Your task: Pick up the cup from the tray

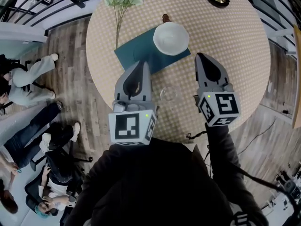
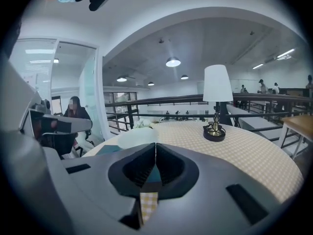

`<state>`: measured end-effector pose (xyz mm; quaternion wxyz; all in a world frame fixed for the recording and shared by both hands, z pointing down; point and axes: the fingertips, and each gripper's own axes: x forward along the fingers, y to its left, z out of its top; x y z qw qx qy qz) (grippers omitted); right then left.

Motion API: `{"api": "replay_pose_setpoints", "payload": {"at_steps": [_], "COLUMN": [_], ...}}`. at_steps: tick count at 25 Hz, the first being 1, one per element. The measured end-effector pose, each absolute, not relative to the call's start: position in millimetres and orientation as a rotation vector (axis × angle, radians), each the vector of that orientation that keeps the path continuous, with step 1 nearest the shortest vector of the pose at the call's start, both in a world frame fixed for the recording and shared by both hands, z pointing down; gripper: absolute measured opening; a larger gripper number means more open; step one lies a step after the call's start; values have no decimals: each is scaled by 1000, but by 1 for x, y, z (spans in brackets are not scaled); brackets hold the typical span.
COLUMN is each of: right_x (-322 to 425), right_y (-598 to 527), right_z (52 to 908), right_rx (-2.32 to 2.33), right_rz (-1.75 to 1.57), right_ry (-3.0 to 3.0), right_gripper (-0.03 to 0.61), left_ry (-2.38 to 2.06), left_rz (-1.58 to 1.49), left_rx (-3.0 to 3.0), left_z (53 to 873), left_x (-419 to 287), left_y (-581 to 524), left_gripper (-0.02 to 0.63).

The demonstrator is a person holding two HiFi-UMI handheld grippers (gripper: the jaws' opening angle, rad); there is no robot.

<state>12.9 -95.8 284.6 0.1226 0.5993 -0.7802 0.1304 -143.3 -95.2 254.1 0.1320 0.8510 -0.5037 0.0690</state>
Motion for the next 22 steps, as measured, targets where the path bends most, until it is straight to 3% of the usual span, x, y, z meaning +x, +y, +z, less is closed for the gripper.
{"api": "replay_pose_setpoints", "payload": {"at_steps": [22], "right_x": [15], "right_y": [-180], "right_z": [357], "right_rx": [1661], "right_rz": [472], "right_ry": [-2258], "right_gripper": [8], "left_ry": [-1243], "left_rz": [574], "left_rx": [2493], "left_z": [336], "left_x": [-113], "left_y": [-197], "left_gripper": [6]}}
